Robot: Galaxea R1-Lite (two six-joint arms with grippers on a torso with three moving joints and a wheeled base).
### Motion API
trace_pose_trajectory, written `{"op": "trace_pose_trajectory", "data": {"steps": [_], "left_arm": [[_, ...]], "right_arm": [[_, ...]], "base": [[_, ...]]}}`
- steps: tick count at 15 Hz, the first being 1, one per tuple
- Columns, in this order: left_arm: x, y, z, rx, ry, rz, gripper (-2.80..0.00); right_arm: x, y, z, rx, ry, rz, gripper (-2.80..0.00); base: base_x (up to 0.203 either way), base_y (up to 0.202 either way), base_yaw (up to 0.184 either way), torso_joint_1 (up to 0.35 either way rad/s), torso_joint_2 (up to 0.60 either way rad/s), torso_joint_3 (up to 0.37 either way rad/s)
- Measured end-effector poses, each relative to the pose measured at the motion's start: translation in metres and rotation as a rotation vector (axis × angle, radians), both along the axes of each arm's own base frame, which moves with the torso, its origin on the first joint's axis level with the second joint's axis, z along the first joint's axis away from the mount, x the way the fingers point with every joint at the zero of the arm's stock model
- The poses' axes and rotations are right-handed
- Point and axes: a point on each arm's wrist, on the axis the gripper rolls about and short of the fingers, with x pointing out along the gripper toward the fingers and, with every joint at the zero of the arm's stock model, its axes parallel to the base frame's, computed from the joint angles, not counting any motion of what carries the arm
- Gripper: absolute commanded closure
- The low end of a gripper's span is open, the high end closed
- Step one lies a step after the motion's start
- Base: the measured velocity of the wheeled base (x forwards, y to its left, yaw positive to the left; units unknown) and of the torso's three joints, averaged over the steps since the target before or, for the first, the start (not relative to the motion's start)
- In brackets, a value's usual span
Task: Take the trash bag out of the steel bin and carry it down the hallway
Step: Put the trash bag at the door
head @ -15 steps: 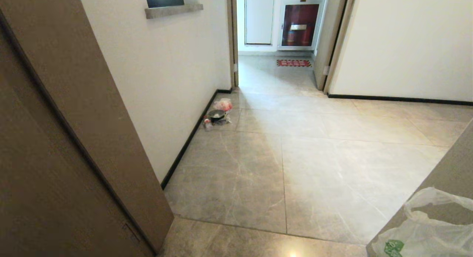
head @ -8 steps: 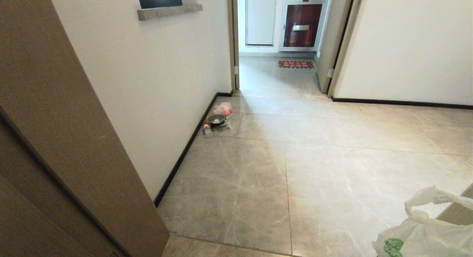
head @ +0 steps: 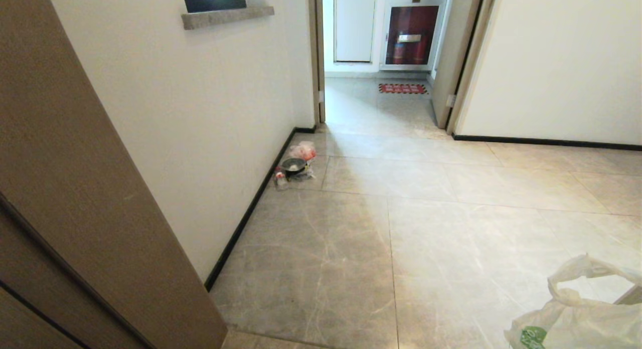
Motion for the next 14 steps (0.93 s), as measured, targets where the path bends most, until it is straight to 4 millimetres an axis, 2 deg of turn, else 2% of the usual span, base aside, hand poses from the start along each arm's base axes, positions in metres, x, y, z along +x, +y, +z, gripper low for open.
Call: {"op": "trace_pose_trajectory", "data": {"steps": [6, 12, 14], "left_arm": [[0.0000, 0.0000, 0.0000, -0.001, 0.000, 0.000, 0.00], [0.0000, 0.0000, 0.0000, 0.000, 0.000, 0.000, 0.00], [0.0000, 0.0000, 0.0000, 0.000, 0.000, 0.000, 0.00]], "right_arm": [[0.0000, 0.0000, 0.0002, 0.003, -0.001, -0.001, 0.00], [0.0000, 0.0000, 0.0001, 0.002, 0.000, 0.000, 0.00], [0.0000, 0.0000, 0.0000, 0.002, 0.000, 0.000, 0.00]], "base": [[0.000, 0.000, 0.000, 0.000, 0.00, 0.000], [-0.002, 0.005, -0.109, 0.003, 0.00, 0.003], [0.000, 0.000, 0.000, 0.000, 0.00, 0.000]]}}
